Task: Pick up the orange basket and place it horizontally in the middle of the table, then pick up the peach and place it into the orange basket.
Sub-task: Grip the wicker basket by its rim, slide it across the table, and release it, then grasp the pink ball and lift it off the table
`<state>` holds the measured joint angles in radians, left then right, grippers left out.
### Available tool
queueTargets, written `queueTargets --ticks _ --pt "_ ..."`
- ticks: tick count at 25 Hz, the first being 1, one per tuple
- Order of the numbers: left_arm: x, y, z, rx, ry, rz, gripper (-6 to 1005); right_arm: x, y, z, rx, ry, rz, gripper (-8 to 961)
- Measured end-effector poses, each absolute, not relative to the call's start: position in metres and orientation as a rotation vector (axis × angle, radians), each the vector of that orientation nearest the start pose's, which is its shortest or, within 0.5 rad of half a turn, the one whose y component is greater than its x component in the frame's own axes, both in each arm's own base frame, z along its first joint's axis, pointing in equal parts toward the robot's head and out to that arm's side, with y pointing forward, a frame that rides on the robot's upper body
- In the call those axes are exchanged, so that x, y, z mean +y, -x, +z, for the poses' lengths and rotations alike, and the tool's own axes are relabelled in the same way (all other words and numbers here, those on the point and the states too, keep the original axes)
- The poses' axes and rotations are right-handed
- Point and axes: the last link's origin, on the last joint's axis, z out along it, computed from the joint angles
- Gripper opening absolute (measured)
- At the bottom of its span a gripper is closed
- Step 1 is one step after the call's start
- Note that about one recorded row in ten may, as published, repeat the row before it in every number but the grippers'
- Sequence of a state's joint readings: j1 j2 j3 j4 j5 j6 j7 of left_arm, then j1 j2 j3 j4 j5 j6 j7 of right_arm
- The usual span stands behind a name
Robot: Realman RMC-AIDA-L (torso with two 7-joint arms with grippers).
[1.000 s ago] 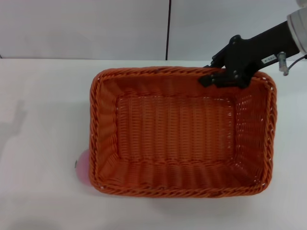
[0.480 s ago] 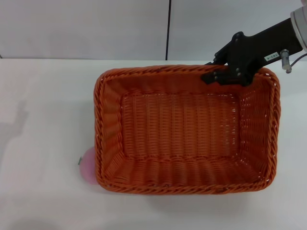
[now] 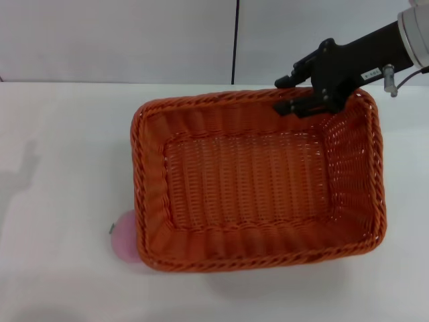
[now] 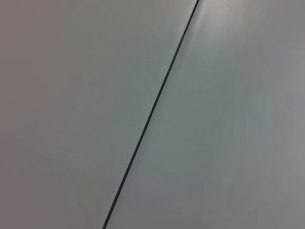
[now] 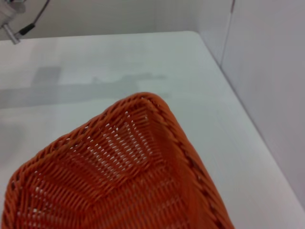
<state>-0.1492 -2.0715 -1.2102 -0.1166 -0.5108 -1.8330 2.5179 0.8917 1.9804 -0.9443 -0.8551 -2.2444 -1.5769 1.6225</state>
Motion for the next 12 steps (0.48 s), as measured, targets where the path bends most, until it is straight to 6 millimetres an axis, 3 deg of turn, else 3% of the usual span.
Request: queueTargets --ticks 6,12 --pt "0.209 0.342 0.055 -0.478 1.283 -1.295 783 0.415 -0.144 0.032 0.085 2.946 0.117 473" --pt "0.209 0.343 0.056 -0.476 1.279 -1.291 783 0.408 -0.157 0.047 0.138 2.841 0.276 508"
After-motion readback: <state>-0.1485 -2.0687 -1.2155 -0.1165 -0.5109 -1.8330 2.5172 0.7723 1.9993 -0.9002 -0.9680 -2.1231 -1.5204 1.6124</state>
